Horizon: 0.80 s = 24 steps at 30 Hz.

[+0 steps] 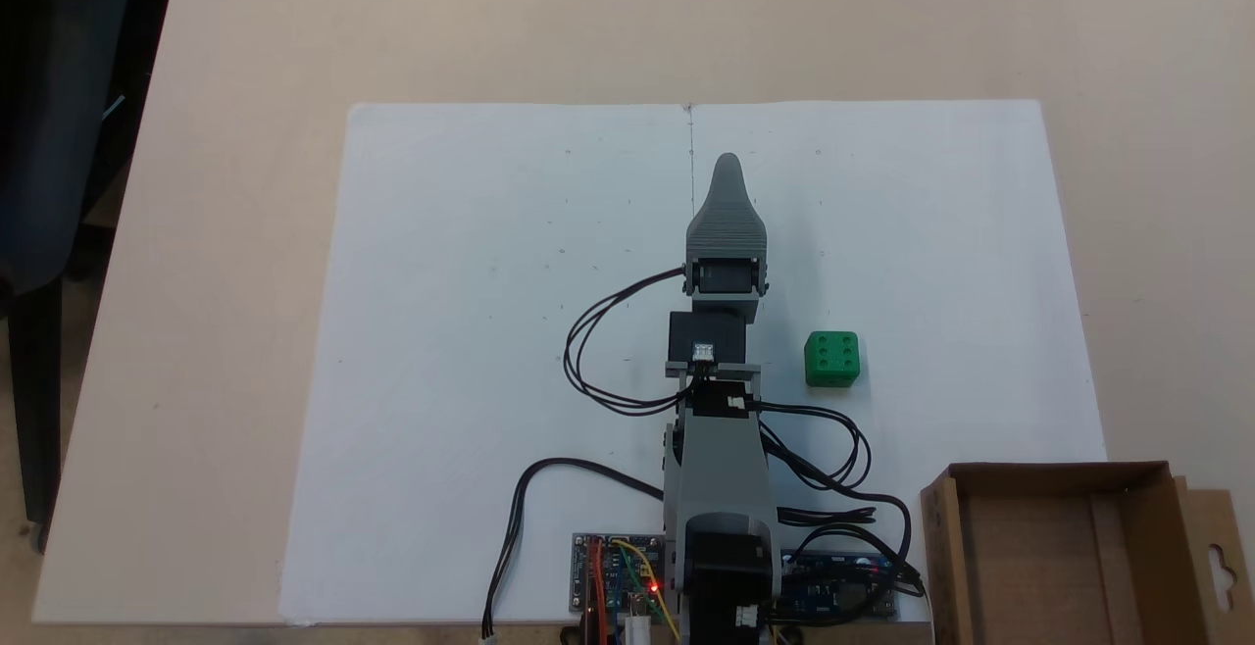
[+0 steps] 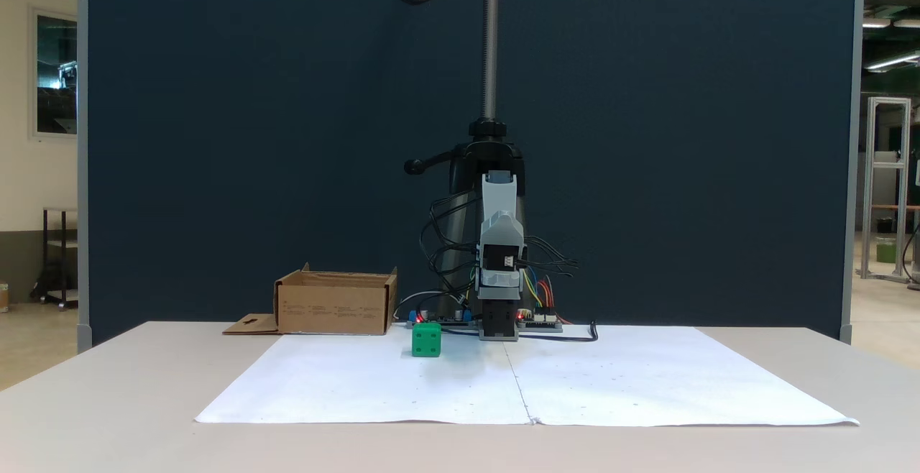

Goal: Grasp a green dice and put it in the bin.

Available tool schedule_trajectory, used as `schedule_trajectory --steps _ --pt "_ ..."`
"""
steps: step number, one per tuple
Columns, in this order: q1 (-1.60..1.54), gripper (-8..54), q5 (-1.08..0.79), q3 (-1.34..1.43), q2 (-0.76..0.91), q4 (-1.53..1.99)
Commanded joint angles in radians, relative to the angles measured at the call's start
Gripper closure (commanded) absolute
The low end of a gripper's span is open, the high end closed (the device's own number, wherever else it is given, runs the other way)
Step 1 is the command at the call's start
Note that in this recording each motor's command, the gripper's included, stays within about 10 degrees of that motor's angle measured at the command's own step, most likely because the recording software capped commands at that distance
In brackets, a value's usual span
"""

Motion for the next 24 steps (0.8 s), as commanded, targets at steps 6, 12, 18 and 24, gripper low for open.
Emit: schedule_trajectory --steps 6,12,18,24 --pt "0.008 2.6 -0.029 0.067 0.112 -0.100" --pt "0.008 2.9 -0.029 0.067 0.112 -0.100" --pt "0.008 2.9 -0.029 0.067 0.112 -0.100" --pt "-0.002 3.5 -0.029 0.066 0.110 -0.097"
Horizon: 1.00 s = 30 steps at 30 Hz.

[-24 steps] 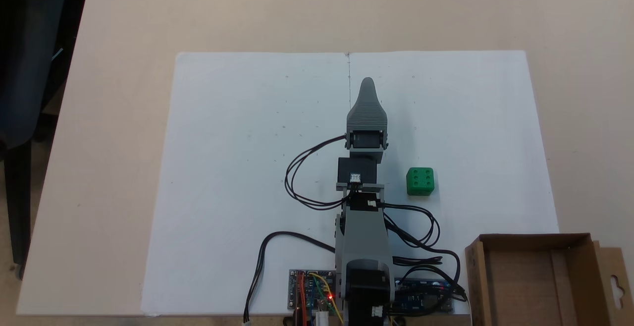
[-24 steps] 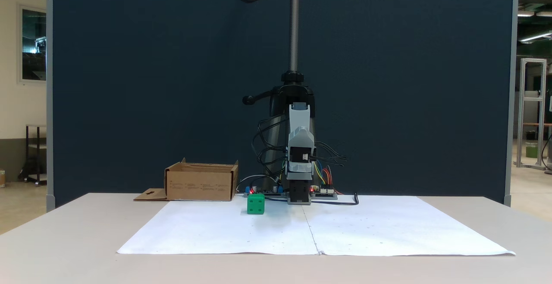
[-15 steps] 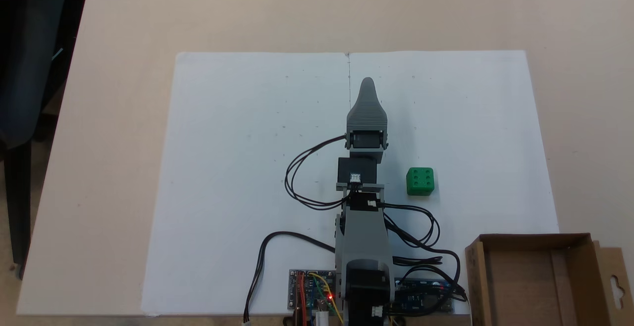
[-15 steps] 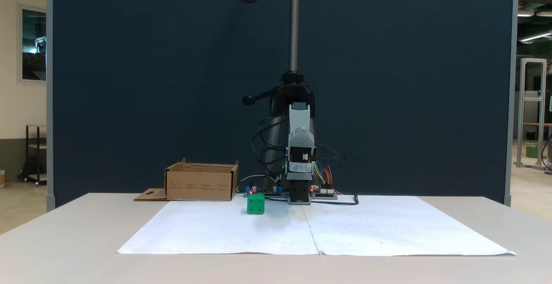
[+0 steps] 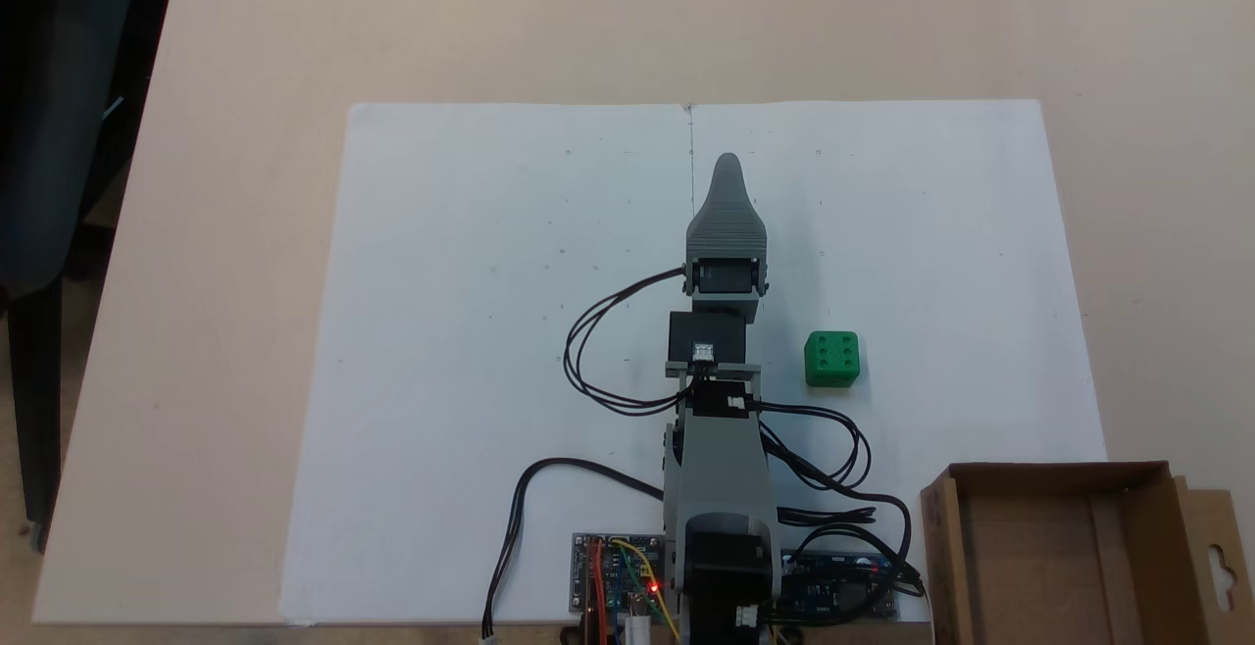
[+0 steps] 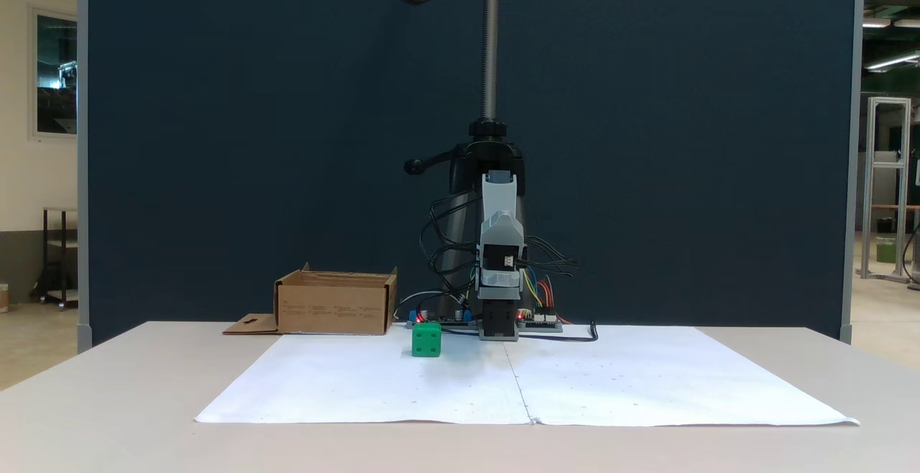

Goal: Grasp a green dice and put it in the bin.

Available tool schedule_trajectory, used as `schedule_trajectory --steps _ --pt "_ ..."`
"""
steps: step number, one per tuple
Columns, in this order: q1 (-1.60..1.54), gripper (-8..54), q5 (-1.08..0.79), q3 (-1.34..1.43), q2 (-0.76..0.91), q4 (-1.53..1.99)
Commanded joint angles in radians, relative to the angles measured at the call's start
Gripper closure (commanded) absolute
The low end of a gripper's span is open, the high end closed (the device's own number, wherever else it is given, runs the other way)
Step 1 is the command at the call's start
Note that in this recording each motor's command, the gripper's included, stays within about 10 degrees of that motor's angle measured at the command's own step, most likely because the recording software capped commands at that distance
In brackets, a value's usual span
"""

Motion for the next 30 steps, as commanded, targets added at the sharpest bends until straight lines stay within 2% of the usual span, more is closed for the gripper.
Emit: schedule_trajectory --steps 1,8,22,30 --pt "-0.005 3.6 -0.029 0.064 0.110 -0.092" --pt "-0.006 4.0 -0.028 -0.043 0.112 0.104" --pt "0.038 3.8 -0.026 -0.569 0.110 1.049" --pt "0.089 0.8 0.014 -0.884 0.112 1.549"
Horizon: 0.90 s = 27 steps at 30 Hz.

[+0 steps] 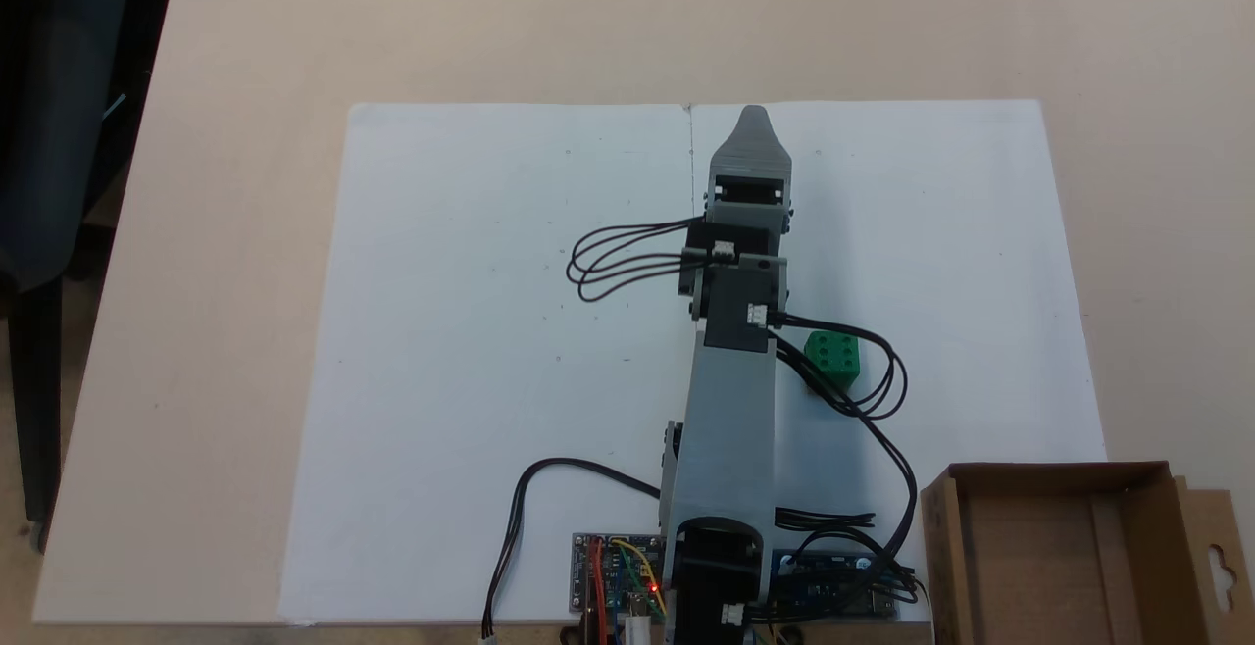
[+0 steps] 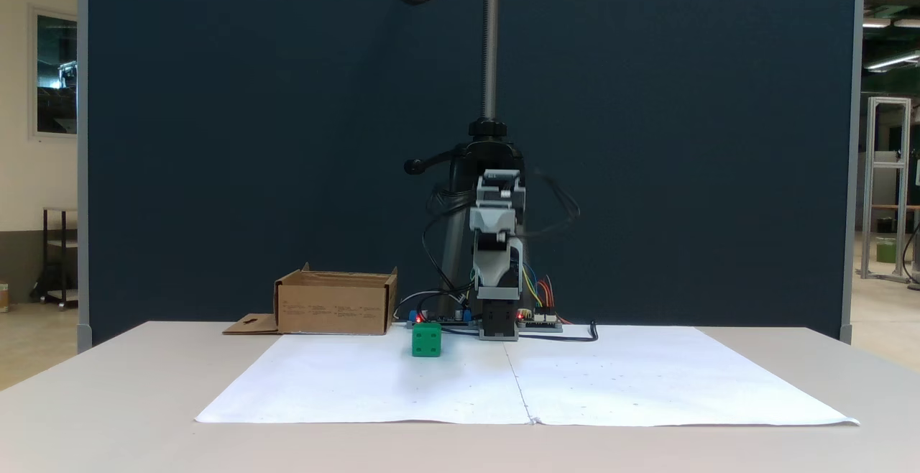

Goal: Grasp a green dice and put it in the bin.

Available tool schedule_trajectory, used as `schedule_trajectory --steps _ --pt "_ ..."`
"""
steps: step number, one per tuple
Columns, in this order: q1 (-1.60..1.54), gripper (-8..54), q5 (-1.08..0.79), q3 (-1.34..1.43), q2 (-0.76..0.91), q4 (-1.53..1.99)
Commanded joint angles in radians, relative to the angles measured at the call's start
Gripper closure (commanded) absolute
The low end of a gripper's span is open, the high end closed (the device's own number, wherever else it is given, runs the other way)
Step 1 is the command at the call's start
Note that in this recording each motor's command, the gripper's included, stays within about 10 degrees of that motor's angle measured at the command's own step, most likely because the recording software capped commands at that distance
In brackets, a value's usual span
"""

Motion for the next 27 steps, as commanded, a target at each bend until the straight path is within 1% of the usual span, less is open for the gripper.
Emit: schedule_trajectory --steps 1,4,9,12,21,27 --pt "0.034 0.3 0.009 -0.130 0.109 0.159" --pt "0.087 0.0 0.009 -0.192 0.095 0.326" --pt "0.195 0.0 -0.014 -0.196 0.051 0.589" --pt "0.276 0.0 -0.123 -0.196 0.023 0.751" --pt "0.480 -0.3 -0.463 -0.196 -0.052 0.874" --pt "0.499 -0.9 -0.572 -0.198 -0.140 0.910"
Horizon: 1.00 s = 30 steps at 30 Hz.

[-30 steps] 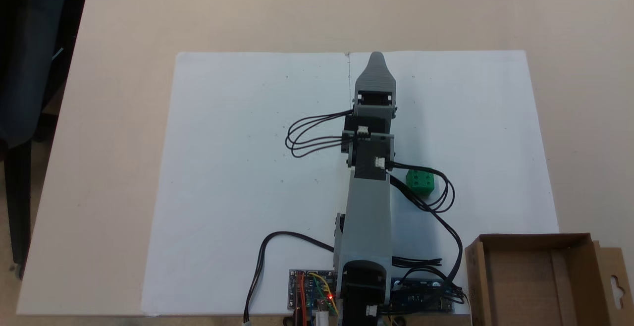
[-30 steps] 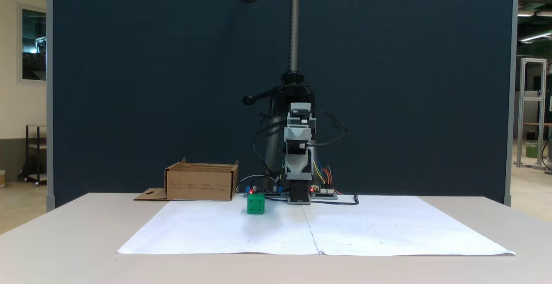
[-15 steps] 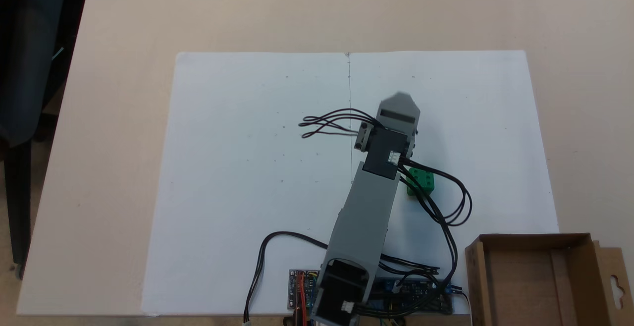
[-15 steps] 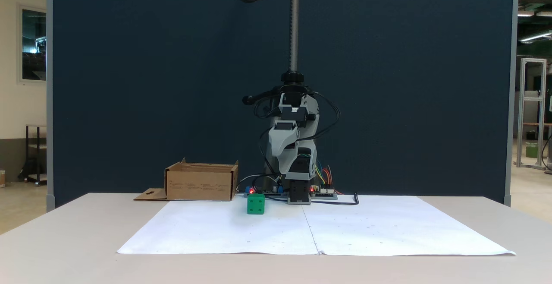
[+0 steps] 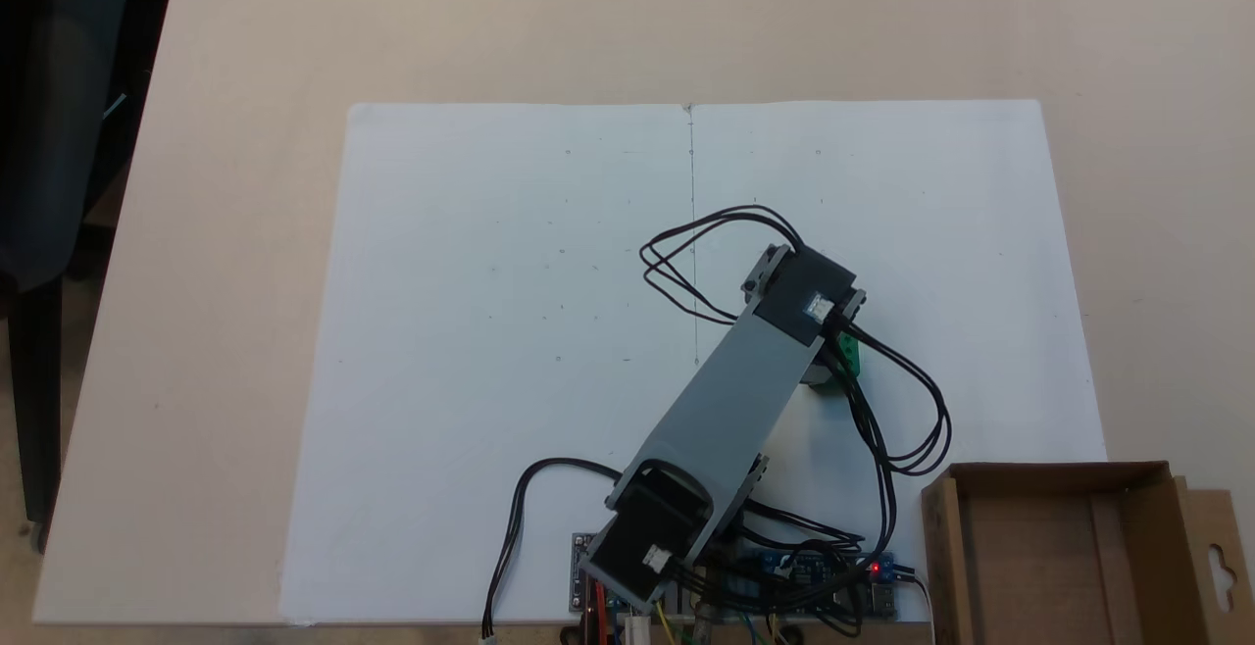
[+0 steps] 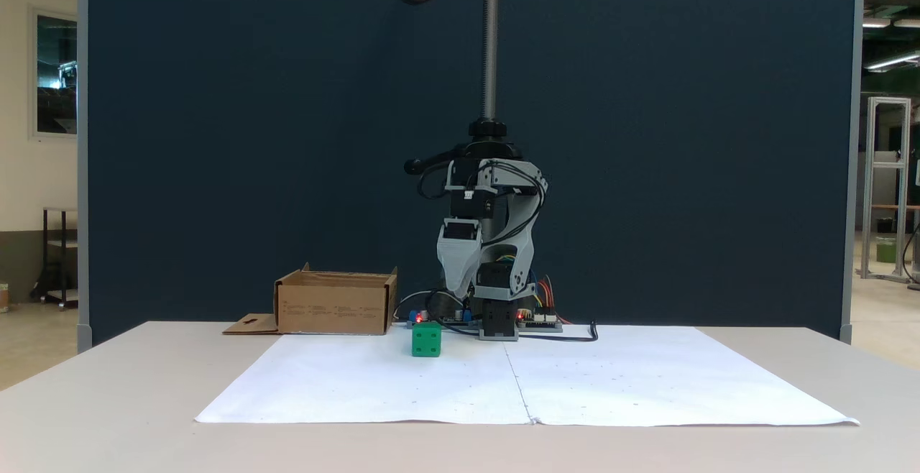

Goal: Grasp a green dice and put it in the bin.

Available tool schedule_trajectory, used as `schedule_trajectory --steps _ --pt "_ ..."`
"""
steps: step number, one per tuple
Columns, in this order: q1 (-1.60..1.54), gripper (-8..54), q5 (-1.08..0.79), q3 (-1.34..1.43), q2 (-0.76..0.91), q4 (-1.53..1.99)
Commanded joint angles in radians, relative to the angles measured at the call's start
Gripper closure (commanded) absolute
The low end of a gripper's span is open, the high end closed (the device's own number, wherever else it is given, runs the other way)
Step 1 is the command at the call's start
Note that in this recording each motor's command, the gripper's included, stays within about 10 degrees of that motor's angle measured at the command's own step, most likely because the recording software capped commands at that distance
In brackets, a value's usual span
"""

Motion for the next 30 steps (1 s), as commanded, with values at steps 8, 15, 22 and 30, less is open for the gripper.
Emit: schedule_trajectory --steps 8,15,22,30 --pt "0.032 -1.3 -0.178 -0.049 -0.069 0.077" --pt "0.083 -1.3 -0.244 -0.049 -0.132 0.078" --pt "0.127 -1.3 -0.268 -0.049 -0.221 0.031" --pt "0.175 -0.5 -0.267 -0.048 -0.235 -0.017"
